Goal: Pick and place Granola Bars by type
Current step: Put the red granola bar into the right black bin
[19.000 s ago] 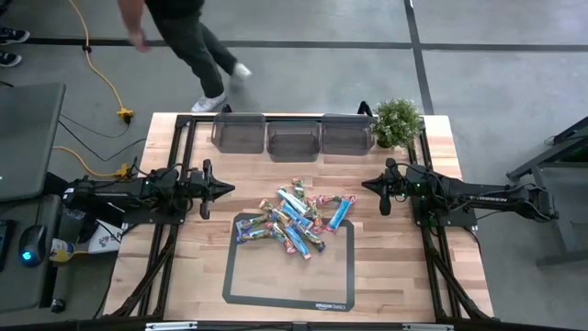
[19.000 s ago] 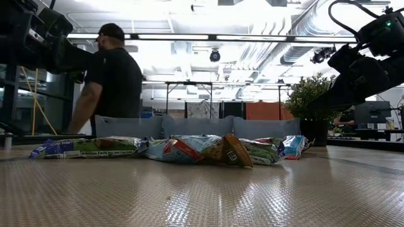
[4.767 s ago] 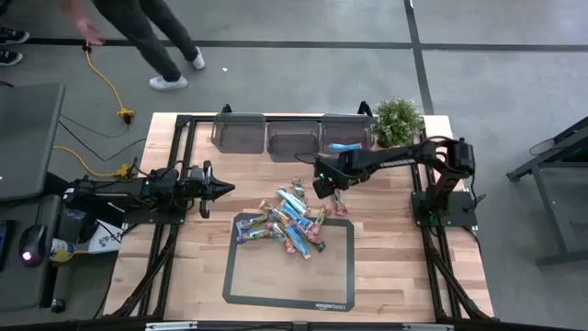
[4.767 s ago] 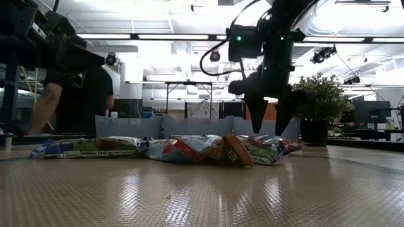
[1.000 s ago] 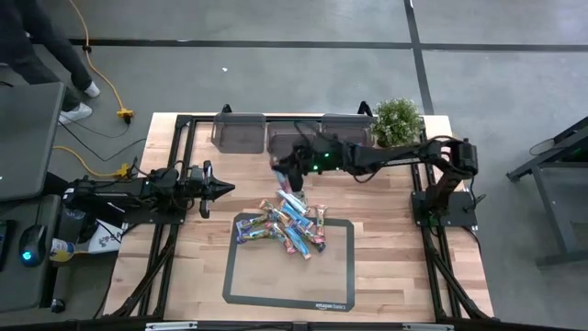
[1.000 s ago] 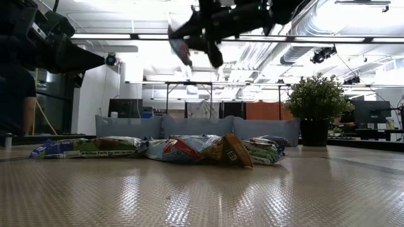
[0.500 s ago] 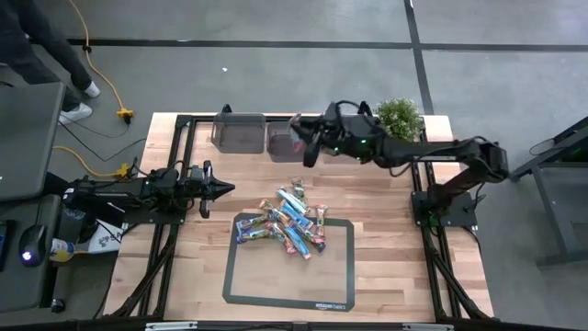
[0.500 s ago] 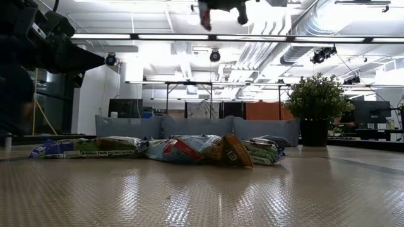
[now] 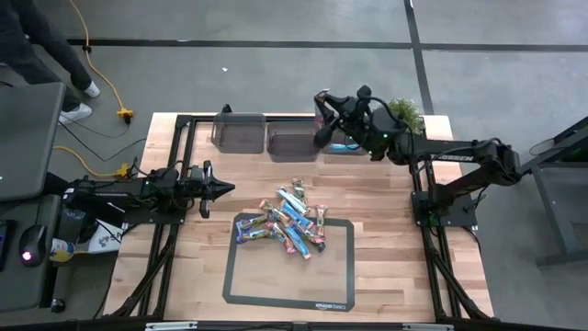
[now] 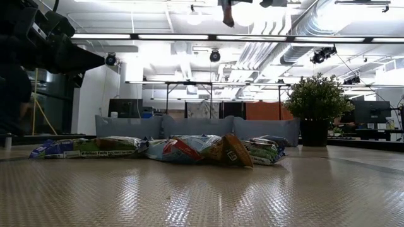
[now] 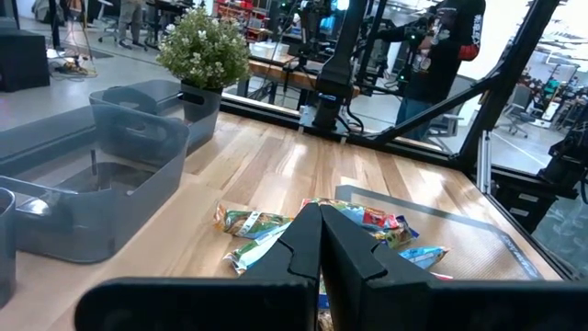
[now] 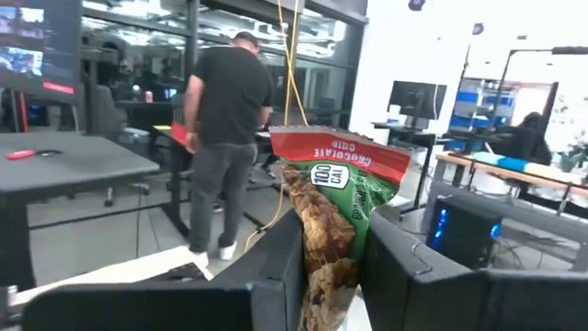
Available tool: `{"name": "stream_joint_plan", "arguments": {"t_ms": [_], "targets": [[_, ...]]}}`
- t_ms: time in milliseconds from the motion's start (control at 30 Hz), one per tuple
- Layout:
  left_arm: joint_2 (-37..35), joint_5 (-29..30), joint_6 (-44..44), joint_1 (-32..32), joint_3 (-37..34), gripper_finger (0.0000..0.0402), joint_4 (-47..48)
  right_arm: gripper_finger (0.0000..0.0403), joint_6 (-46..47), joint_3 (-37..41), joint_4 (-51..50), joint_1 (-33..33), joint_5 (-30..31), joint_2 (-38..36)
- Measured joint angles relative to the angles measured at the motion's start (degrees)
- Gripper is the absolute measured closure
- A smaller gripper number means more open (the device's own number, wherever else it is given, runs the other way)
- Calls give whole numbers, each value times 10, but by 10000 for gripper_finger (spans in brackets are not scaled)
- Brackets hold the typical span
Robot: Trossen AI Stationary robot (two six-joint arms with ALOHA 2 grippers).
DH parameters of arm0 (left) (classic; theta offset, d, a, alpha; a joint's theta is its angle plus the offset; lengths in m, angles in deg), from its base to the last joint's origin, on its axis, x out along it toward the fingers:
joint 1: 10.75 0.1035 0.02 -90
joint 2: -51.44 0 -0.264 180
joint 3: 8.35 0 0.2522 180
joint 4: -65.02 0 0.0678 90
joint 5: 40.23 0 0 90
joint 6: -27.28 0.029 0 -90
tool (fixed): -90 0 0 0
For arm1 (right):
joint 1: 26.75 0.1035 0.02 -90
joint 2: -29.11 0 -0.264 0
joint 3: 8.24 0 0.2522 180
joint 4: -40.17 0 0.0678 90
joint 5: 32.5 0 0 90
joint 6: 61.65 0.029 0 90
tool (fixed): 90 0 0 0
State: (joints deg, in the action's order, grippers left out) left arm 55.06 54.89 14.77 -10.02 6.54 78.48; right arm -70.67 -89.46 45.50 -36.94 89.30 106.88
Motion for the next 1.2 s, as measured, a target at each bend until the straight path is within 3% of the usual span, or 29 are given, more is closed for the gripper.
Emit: {"name": "stream_joint_plan", "arguments": {"t_ms": [133, 367, 567, 900, 1200], "targets": [[0, 1, 0, 0, 0, 401, 0, 329, 9, -23, -52, -19, -5, 0], [0, 5, 0, 0, 0, 401, 0, 329, 26, -156, -298, -68, -9, 3], [0, 14, 0, 0, 0, 401, -2, 329, 10, -258, -450, -129, -38, 6], [0, 20, 2, 0, 0, 401, -3, 329, -3, -334, -568, -241, -130, 66], [0, 21, 2, 0, 0, 401, -3, 329, -3, -350, -644, -289, -195, 165]]}}
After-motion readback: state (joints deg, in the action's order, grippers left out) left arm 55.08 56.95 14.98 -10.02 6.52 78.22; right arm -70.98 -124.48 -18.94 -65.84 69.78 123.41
